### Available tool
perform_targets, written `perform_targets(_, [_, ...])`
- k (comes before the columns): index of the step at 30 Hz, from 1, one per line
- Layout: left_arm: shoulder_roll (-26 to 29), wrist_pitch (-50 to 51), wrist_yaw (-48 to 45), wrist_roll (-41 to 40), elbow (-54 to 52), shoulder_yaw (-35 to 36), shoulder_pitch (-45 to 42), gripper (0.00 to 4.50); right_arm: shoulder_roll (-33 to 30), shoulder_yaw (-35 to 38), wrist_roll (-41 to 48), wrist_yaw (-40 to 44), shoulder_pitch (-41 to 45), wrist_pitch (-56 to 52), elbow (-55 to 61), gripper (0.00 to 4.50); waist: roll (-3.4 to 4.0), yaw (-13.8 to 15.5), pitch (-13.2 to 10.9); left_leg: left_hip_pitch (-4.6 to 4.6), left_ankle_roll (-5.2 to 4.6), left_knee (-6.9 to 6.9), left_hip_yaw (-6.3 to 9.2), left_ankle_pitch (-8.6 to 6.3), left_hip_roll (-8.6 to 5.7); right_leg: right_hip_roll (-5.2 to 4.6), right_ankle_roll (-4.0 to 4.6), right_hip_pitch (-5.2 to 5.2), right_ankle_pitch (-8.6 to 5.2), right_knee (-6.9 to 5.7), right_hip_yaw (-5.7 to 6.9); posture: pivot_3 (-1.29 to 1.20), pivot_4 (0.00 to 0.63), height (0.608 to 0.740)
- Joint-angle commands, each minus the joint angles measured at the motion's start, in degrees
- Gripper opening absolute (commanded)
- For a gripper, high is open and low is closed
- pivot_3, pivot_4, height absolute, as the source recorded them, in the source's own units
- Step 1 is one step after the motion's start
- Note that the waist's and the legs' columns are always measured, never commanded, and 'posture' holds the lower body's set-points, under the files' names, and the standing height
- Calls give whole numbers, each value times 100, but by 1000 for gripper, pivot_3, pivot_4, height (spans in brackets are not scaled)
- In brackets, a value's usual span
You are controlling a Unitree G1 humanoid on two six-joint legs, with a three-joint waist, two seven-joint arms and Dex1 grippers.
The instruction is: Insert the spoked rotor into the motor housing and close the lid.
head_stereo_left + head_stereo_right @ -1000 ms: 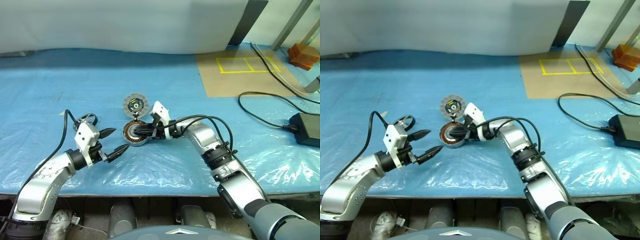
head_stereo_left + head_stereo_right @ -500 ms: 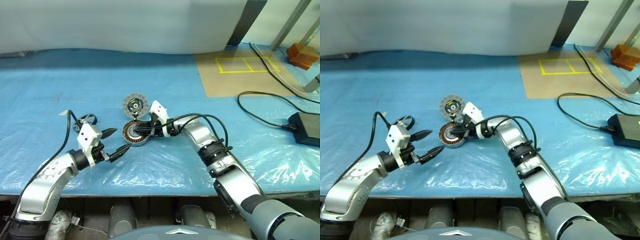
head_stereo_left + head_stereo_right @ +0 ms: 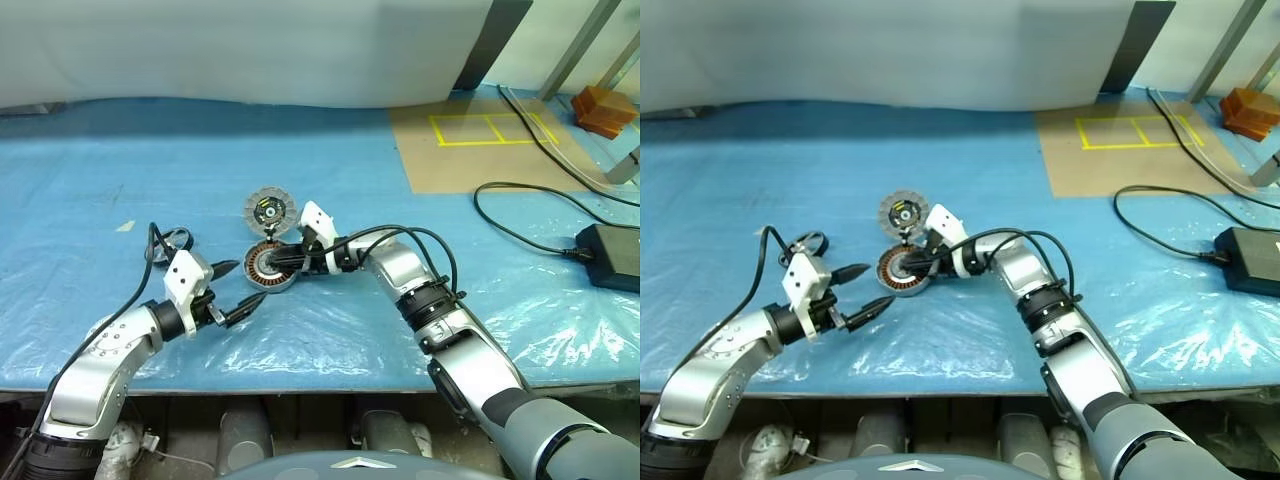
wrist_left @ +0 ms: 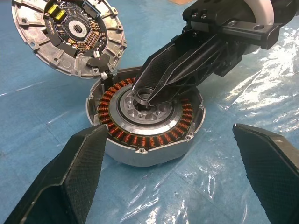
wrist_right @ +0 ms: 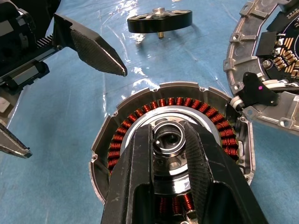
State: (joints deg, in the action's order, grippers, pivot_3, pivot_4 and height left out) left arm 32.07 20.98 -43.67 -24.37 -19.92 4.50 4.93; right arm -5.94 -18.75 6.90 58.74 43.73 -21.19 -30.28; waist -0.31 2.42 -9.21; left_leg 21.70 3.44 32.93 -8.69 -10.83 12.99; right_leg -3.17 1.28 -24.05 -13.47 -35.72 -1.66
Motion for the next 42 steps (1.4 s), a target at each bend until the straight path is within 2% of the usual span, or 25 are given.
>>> perform_targets(1, [0, -102, -4, -6, -79, 38, -18, 4500, 139, -116, -104, -10, 60, 80, -78, 557, 0, -6, 0, -1, 0, 0, 0, 0, 0, 0, 0, 0, 0, 0, 0, 0, 150, 740])
perform_targets(16, [-45, -129, 35, -4, -24, 76, -59, 4500, 64, -356, -433, 208, -38, 270, -191, 557, 0, -12, 0, -4, 0, -1, -1, 0, 1, 1, 1, 2, 0, -1, -1, 0, 150, 740])
perform_targets(24, [-47, -154, 45, -3, 4, 76, -81, 4500, 264, -261, -558, -80, 115, 529, -610, 557, 0, -26, 1, -16, 0, -3, -4, 0, 1, 1, 1, 6, -1, -4, -3, 0, 150, 740])
perform_targets(42, [-35, -139, 24, -29, 11, 87, -114, 4500, 118, -391, -659, 132, -82, 624, -475, 557, 1, -23, 2, -18, 0, -6, -4, 0, 0, 1, 2, 9, -1, -1, -4, 0, 150, 740])
